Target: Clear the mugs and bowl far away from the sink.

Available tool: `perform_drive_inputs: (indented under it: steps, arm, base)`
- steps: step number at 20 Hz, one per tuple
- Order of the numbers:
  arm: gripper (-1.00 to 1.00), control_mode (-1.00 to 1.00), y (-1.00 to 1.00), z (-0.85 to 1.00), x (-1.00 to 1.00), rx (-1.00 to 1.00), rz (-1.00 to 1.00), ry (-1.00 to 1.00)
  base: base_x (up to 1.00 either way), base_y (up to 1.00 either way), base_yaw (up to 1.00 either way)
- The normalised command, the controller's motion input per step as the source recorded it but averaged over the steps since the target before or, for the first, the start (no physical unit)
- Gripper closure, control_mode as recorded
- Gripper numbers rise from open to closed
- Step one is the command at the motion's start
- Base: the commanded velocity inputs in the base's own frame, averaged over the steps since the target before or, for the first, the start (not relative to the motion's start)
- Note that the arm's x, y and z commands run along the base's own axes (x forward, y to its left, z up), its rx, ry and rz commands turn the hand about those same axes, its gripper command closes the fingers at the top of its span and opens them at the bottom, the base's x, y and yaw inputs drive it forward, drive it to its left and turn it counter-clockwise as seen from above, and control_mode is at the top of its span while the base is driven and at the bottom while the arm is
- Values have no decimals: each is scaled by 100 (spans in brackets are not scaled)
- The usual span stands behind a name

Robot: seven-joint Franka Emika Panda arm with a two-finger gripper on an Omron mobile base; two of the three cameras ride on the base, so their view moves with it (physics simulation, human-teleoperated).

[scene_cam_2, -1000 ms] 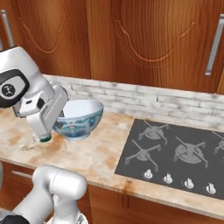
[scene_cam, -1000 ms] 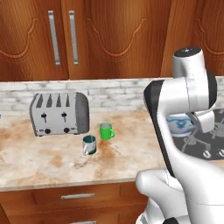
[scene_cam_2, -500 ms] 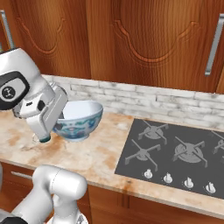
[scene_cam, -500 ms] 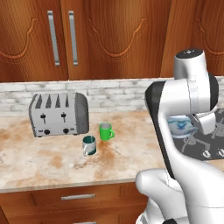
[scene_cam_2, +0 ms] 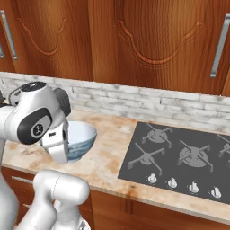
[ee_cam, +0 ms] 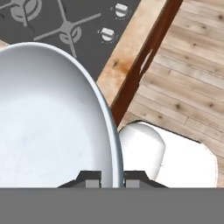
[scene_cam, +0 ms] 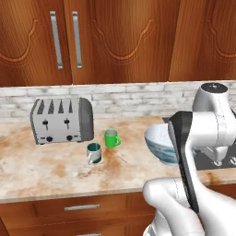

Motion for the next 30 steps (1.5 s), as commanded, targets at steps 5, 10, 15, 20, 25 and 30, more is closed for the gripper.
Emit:
perform_drive_inputs:
  steps: [5, 10, 15, 20, 25, 30]
  arm:
    - [100, -100, 0, -89, 17, 1, 26, 0]
    - [100, -100, -11, -45, 71, 0, 10, -8]
    - [100, -100, -14, -41, 76, 0, 6, -8]
    - [100, -100, -11, -42, 67, 0, 6, -4]
    - [100, -100, -18, -36, 69, 0, 7, -1]
    - [100, -100, -15, -46, 64, 0, 7, 0]
  base:
    - [0, 0, 0]
    - [0, 0, 0]
    - [0, 0, 0]
    - [0, 0, 0]
    - [0, 0, 0]
    - [0, 0, 0]
